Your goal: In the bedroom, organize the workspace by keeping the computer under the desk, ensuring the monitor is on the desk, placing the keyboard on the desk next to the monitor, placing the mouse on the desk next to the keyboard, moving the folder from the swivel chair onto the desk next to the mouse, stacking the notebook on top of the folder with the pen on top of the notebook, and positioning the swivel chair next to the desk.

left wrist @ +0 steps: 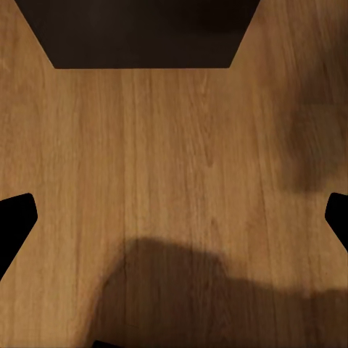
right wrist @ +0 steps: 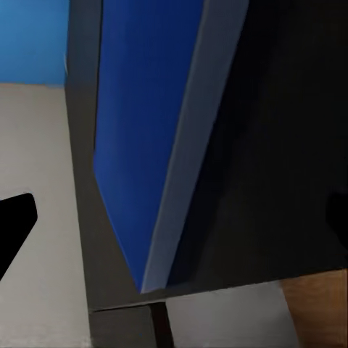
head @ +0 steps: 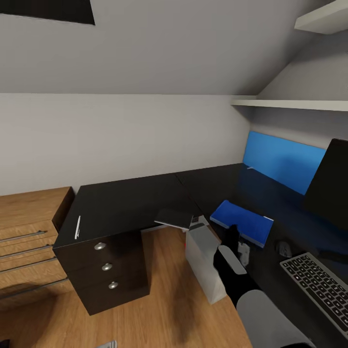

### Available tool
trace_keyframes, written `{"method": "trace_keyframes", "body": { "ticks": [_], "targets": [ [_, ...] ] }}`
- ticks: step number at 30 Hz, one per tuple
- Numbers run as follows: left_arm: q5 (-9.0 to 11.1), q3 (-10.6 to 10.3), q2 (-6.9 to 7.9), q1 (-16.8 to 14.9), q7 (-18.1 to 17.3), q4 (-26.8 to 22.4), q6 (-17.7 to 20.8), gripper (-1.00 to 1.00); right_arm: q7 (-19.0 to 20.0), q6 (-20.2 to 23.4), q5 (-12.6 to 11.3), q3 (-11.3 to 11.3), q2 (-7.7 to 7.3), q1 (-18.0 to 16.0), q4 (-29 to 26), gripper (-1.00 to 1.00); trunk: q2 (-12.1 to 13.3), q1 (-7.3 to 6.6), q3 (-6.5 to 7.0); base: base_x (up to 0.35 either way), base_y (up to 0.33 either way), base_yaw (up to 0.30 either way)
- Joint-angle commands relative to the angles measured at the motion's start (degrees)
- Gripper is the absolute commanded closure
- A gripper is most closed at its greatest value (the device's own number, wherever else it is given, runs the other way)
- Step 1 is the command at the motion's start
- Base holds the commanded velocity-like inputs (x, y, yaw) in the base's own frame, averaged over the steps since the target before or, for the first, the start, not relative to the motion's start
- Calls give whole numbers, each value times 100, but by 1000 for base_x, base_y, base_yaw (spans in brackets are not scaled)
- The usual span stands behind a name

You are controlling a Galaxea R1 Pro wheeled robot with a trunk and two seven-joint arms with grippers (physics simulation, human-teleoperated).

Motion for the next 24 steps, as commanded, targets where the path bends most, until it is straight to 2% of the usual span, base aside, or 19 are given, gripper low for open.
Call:
{"method": "trace_keyframes", "body": {
  "ticks": [1, 5, 6, 7, 9, 15, 16, 19, 20, 22, 23, 24],
  "targets": [
    [44, -12, 2, 1, 39, -15, 25, -100, -41, 57, 4, 59, 6, -1, 11, -100, -3, 0, -5, 0, 0, 0],
    [44, -13, 1, 1, 40, -14, 25, -100, -51, 519, 2, 172, 30, 4, 76, -100, -3, 0, -5, 0, 0, 0],
    [43, -13, 1, 1, 39, -14, 25, -100, -58, 768, 2, 194, 35, 5, 120, -100, -3, 0, -5, 0, 0, 0],
    [42, -14, 1, 1, 38, -14, 25, -100, -64, 1335, 6, 217, 30, 6, 241, -100, -3, 0, -5, 0, 0, 0],
    [42, -14, 1, 1, 38, -12, 25, -100, -63, 1776, 12, 222, 21, 6, 294, -100, -3, 0, -5, 0, 0, 0],
    [44, -14, 1, 1, 39, -9, 25, -100, -64, 2813, 33, 241, 4, 6, 338, -100, -3, 0, -5, 0, 0, 0],
    [44, -14, 1, 1, 40, -8, 25, -100, -66, 3115, 39, 247, -1, 6, 339, -100, -3, 0, -5, 0, 0, 0],
    [45, -14, 1, 1, 41, -7, 25, -100, -69, 3549, 50, 259, -6, 6, 338, -100, -3, 0, -5, 0, 0, 0],
    [45, -14, 1, 1, 41, -6, 25, -100, -69, 3829, 83, 279, -10, 6, 336, -100, -3, 0, -5, 0, 0, 0],
    [45, -14, 1, 1, 41, -6, 25, -100, -70, 4107, 158, 323, -14, 6, 334, -100, -3, 0, -5, 0, 0, 0],
    [45, -14, 1, 1, 41, -6, 25, -100, -75, 4790, 537, 442, -50, 6, 327, -100, -3, 0, -5, 0, 0, 0],
    [45, -14, 1, 1, 41, -6, 25, -100, -74, 4915, 627, 455, -61, 6, 326, -100, -3, 0, -5, 0, 0, 0]
  ]
}}
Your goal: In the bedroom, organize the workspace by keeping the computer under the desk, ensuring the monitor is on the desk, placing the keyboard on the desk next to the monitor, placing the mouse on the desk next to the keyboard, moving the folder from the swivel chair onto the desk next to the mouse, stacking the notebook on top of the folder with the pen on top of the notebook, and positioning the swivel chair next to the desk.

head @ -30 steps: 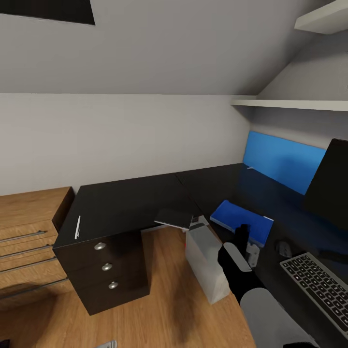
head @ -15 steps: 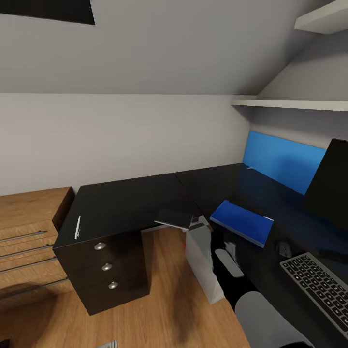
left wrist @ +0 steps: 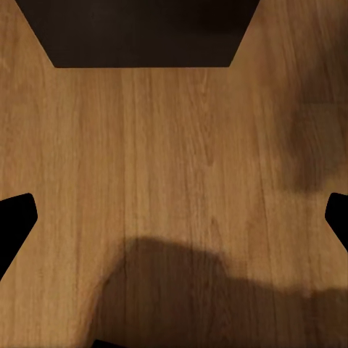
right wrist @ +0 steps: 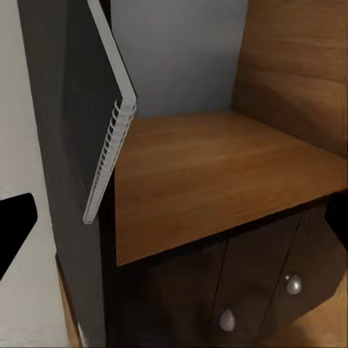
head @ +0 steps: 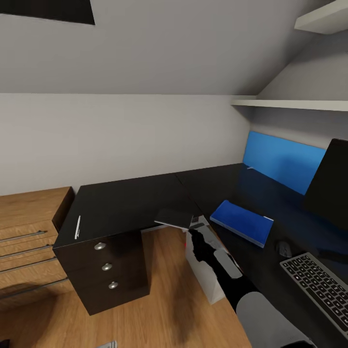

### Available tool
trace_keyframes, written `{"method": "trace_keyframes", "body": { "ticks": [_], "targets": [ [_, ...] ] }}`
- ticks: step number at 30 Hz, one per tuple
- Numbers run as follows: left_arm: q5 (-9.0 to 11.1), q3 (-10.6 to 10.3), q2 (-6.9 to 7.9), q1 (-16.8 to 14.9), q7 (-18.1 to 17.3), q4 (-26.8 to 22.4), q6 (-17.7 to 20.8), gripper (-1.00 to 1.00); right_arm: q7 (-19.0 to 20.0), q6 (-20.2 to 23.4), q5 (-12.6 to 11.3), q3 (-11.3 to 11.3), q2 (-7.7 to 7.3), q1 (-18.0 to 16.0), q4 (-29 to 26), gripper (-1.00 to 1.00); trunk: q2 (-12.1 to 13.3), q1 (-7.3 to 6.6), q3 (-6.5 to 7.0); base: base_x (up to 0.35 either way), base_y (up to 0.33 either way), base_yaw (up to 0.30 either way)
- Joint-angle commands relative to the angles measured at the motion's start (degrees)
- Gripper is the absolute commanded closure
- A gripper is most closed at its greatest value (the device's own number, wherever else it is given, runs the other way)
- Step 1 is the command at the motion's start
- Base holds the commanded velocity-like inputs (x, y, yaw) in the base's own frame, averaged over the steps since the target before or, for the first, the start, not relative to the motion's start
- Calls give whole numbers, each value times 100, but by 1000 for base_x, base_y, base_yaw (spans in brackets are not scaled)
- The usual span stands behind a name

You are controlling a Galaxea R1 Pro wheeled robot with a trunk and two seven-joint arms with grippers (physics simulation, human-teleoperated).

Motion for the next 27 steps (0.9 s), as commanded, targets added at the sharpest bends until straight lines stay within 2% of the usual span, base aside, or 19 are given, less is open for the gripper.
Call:
{"method": "trace_keyframes", "body": {
  "ticks": [1, 3, 13, 16, 21, 25, 27],
  "targets": [
    [44, -12, 2, 1, 38, -15, 24, -100, -35, 127, 58, 19, -15, -2, -11, -100, -3, 0, -5, 0, 0, 0],
    [43, -14, 2, 1, 38, -3, 24, -100, -21, 552, 353, 38, -61, -2, -17, -100, -3, 0, -5, 0, 0, 0],
    [38, -28, 2, 1, 38, 49, 24, -100, 50, 688, 463, 42, -82, -2, -23, -100, -3, 0, -5, 0, 0, 0],
    [36, -29, 2, 1, 37, 53, 24, -100, 351, 683, 469, 36, -88, -2, -23, -100, -3, 0, -5, 0, 0, 0],
    [35, -29, 2, 1, 25, 51, 24, -100, 1418, 685, 456, 35, -238, -2, -17, -100, -3, 0, -5, 0, 0, 0],
    [41, -29, 2, 1, 22, 48, 24, -100, 2008, 686, 455, 34, -305, 3, -3, -100, -3, 0, -5, 0, 0, 0],
    [42, -29, 2, 1, 22, 47, 24, -100, 2154, 689, 453, 34, -335, 10, 10, -100, -3, 0, -5, 0, 0, 0]
  ]
}}
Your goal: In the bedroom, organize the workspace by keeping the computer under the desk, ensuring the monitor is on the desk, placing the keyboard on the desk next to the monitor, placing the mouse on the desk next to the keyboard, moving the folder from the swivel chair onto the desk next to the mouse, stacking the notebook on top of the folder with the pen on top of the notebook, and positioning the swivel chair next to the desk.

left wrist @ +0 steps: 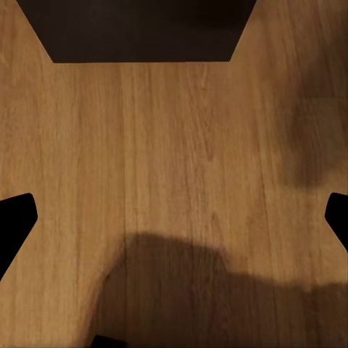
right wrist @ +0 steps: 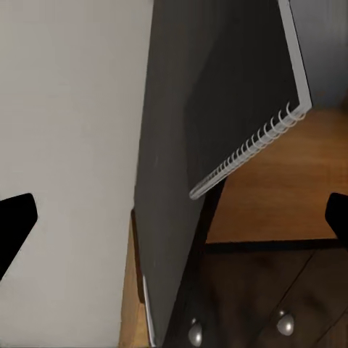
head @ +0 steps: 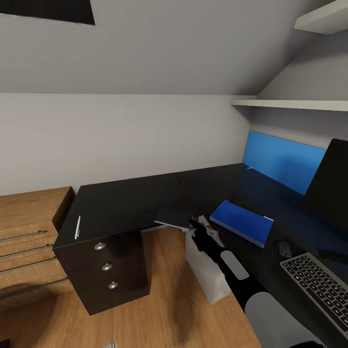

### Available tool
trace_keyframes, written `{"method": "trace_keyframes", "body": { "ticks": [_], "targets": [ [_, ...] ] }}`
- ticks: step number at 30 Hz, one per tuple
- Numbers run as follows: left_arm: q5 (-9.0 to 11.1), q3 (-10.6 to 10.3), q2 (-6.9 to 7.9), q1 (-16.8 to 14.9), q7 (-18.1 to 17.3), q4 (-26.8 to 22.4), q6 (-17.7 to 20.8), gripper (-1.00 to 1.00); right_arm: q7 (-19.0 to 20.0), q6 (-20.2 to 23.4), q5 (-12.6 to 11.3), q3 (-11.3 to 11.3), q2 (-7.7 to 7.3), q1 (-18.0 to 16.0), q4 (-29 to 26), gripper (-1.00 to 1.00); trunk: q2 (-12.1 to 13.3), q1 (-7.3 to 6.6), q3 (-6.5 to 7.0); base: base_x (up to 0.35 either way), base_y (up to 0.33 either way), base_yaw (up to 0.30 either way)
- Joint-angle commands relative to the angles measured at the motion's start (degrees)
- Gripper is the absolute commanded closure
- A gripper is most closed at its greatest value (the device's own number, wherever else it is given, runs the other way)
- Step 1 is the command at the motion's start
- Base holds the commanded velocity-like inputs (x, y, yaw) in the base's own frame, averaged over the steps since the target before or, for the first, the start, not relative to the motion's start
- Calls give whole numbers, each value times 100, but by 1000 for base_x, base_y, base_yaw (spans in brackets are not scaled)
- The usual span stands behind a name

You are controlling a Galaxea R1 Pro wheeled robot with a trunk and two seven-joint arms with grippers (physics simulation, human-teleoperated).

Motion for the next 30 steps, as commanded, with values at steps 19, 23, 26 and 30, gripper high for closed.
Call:
{"method": "trace_keyframes", "body": {
  "ticks": [19, 23, 26, 30],
  "targets": [
    [51, -1, 1, 2, 78, -35, 24, -100, 281, 25, -69, -3, -203, 17, 32, -100, -43, 22, -22, 0, 0, 0],
    [54, 4, -5, 2, 89, -55, -9, -100, 284, 26, -160, -74, -206, 19, 34, -100, -203, 110, -94, 0, 0, 0],
    [54, 5, -6, 2, 91, -58, -88, -100, 280, 21, -379, -149, -202, 20, 56, -100, -324, 176, -148, 0, 0, 0],
    [55, 6, -6, 2, 91, -56, -154, -100, 272, 24, -786, -210, -196, 20, 165, -100, -484, 264, -220, 0, 0, 0]
  ]
}}
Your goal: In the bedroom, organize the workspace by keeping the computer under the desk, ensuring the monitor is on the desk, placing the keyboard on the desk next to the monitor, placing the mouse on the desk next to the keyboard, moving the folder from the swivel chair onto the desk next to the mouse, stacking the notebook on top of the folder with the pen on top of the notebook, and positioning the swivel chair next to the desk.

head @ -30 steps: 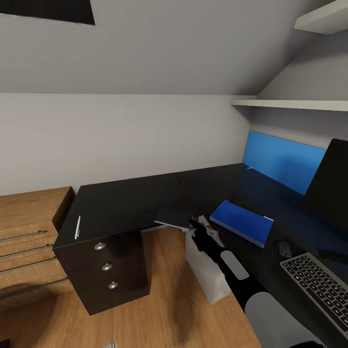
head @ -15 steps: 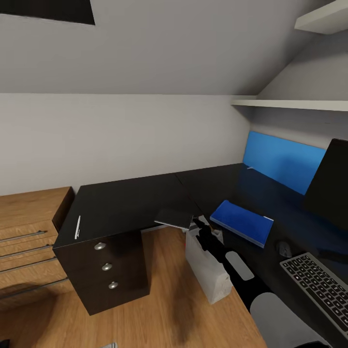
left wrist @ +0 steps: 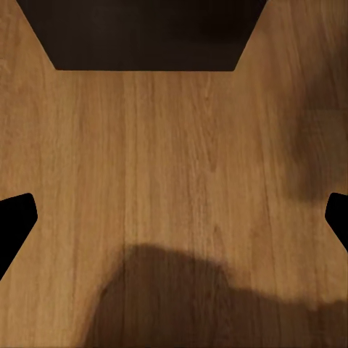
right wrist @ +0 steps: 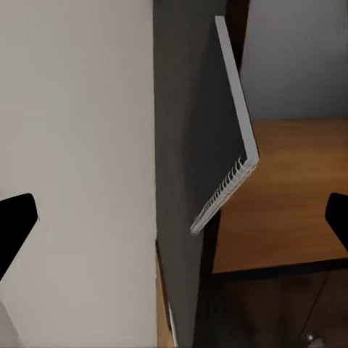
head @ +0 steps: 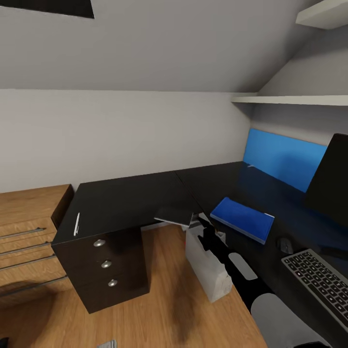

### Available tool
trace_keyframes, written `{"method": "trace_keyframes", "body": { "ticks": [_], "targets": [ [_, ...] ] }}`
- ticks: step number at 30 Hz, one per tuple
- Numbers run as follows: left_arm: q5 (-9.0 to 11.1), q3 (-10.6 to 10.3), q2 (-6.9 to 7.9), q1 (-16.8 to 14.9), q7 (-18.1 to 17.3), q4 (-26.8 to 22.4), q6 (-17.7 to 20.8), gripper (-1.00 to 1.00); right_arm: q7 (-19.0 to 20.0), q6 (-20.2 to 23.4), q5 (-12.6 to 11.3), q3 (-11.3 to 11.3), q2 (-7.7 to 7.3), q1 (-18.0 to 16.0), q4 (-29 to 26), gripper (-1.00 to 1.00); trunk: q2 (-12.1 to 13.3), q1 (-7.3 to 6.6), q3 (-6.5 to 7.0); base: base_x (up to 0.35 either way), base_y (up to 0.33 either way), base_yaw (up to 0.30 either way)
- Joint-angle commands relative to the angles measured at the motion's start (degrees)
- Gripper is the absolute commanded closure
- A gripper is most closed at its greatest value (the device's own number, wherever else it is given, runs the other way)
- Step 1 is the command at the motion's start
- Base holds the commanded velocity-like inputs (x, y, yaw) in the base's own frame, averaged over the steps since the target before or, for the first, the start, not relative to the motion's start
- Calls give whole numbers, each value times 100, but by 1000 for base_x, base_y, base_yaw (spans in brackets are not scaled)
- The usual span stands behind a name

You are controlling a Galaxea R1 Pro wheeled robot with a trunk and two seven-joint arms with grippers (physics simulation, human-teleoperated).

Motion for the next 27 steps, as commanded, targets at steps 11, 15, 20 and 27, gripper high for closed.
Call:
{"method": "trace_keyframes", "body": {
  "ticks": [11, 15, 20, 27],
  "targets": [
    [42, -11, 2, 2, 37, -10, 2, -100, 6, -31, -341, -22, 24, -4, 54, -100, -445, 242, -202, 0, 0, 0],
    [42, -11, 2, 2, 37, -10, 1, -100, 2, -50, -354, -13, 30, -4, 56, -100, -485, 264, -220, 0, 0, 0],
    [42, -13, 2, 2, 42, -10, 1, -100, -7, -97, -351, 1, 40, -4, 57, -100, -606, 330, -274, 0, 0, 0],
    [42, -12, 2, 2, 42, -14, 1, -100, -18, -126, -350, 6, 40, -4, 57, -100, -886, 484, -400, 0, 0, 0]
  ]
}}
